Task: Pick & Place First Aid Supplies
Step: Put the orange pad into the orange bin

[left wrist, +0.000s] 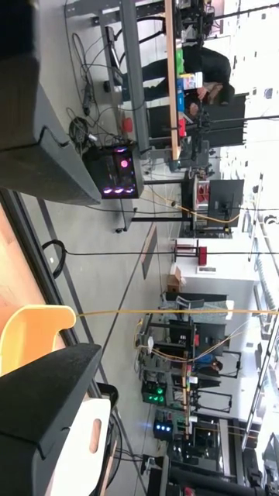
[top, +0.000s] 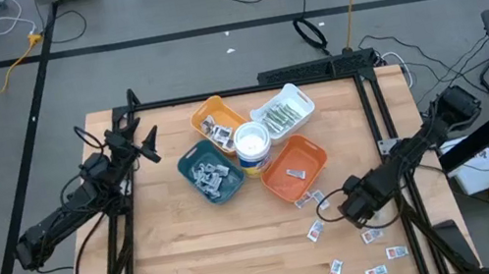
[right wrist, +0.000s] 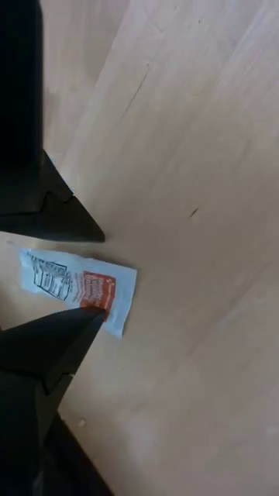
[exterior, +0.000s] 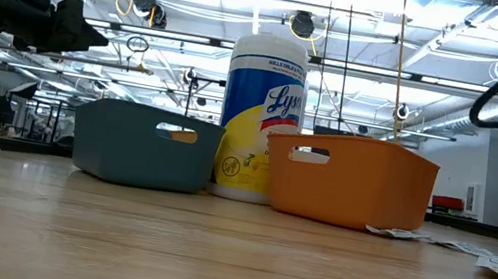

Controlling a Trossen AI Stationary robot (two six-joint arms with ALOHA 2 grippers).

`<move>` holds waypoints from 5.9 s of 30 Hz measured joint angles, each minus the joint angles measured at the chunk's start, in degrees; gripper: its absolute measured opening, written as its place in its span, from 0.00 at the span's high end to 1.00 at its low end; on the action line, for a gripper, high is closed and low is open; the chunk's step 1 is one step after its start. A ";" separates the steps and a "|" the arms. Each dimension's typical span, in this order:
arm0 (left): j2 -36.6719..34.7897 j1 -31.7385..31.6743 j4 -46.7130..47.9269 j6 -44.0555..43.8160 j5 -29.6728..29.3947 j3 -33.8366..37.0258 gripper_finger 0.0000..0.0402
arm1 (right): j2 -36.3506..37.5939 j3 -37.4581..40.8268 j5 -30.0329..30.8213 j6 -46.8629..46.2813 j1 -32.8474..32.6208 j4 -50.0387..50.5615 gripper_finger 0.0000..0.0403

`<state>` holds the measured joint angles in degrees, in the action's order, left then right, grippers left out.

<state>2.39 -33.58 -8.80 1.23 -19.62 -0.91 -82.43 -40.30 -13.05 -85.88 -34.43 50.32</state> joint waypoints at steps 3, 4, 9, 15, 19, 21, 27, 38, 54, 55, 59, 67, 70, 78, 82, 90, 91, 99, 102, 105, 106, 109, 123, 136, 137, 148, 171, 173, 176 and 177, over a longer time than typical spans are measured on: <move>0.00 0.00 0.00 0.00 0.01 0.00 0.23 | -0.04 0.34 -0.43 0.02 0.09 -0.37 0.67; 0.00 0.00 0.00 0.00 0.00 0.00 0.23 | -0.02 0.34 -0.47 0.16 0.09 -0.69 0.69; 0.00 0.01 0.00 0.00 0.00 0.00 0.23 | -0.07 0.40 -0.78 0.96 0.10 -3.42 0.89; 0.00 0.00 0.00 0.00 0.00 0.00 0.23 | -0.22 -0.67 -1.10 1.45 1.57 -2.24 0.98; 0.00 0.00 0.00 0.00 0.00 0.00 0.23 | -0.27 -5.66 -0.61 6.02 3.40 5.08 0.99; 0.00 0.00 0.00 0.00 0.00 0.00 0.23 | -0.31 -8.41 -0.65 7.51 4.38 8.80 0.99; 0.00 0.01 0.00 0.00 0.00 0.00 0.23 | -0.28 -17.95 -0.51 10.30 7.30 18.14 0.99; 0.00 0.01 0.00 0.00 0.00 0.00 0.23 | -3.38 -31.39 -0.35 12.83 15.53 26.47 1.00; 0.00 0.02 0.00 0.00 0.01 0.00 0.23 | -17.57 -46.08 7.29 36.22 34.22 26.24 1.00; 0.00 0.00 0.00 0.00 0.00 0.00 0.23 | -18.21 -46.96 7.29 37.43 35.14 26.23 1.00; 0.00 0.01 0.00 0.00 0.00 0.00 0.23 | -19.96 -49.66 7.34 41.36 38.27 26.27 1.00; 0.00 0.00 0.00 0.00 0.00 0.00 0.23 | -21.90 -48.51 14.22 47.03 39.35 21.86 1.00; 0.00 0.01 0.00 0.00 0.01 0.00 0.23 | -21.95 -46.46 16.29 48.60 38.08 18.50 1.00; 0.00 0.00 0.00 0.00 0.00 0.00 0.23 | -21.75 -41.69 16.01 47.12 35.94 11.72 0.98; 0.00 0.01 0.00 0.00 0.00 0.00 0.23 | -21.81 -41.50 16.01 45.96 35.65 11.37 0.92; 0.00 0.01 0.00 0.00 0.00 0.00 0.23 | -21.78 -41.50 16.00 46.04 35.67 11.08 0.65; 0.00 0.02 0.00 0.00 0.00 0.00 0.23 | -21.40 -41.45 15.73 46.04 35.67 11.15 0.62; 0.00 0.00 0.00 0.00 0.00 0.00 0.23 | -18.08 -41.43 12.80 37.66 35.15 12.79 0.53; 0.00 0.01 0.00 0.00 0.00 0.00 0.23 | -16.29 -41.43 12.65 36.05 34.62 14.20 0.53; 0.00 0.02 0.00 0.00 0.00 0.00 0.23 | -14.92 -41.43 10.29 35.55 34.16 15.03 0.55; 0.00 0.02 0.00 0.00 0.00 0.00 0.23 | -14.32 -41.43 8.96 35.54 34.01 15.25 0.55; 0.00 0.00 0.00 0.00 0.02 0.00 0.23 | -13.03 -41.43 6.97 35.53 33.55 15.46 0.56; 0.00 0.00 0.00 0.00 0.01 0.00 0.23 | -5.78 -30.26 6.96 39.04 19.03 13.27 0.57; 0.00 0.01 0.00 0.00 0.00 0.00 0.23 | 3.31 -18.13 6.72 31.15 -5.93 13.17 0.57; 0.00 0.01 0.00 0.00 0.00 0.00 0.23 | 3.32 -18.13 6.72 31.11 -7.38 13.24 0.57; 0.00 0.01 0.00 0.00 0.00 0.00 0.23 | -1.00 -18.13 7.03 26.91 -14.89 8.08 0.58; 0.00 0.00 0.00 0.00 0.00 0.00 0.23 | -16.43 -18.25 6.91 34.32 -15.79 -2.46 0.58; 0.00 0.00 0.00 0.00 0.00 0.00 0.23 | -16.90 -18.31 6.71 34.30 -15.44 -2.75 0.59; 0.00 0.02 0.00 0.00 0.00 0.00 0.23 | -17.23 -18.33 6.32 34.52 -14.98 -2.97 0.63; 0.00 0.00 0.00 0.00 0.00 0.00 0.23 | -17.27 -18.33 6.26 34.52 -14.77 -2.97 0.66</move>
<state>2.39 -33.58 -8.80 1.23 -19.62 -0.91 -99.70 -58.63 -6.79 -51.35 -49.21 47.35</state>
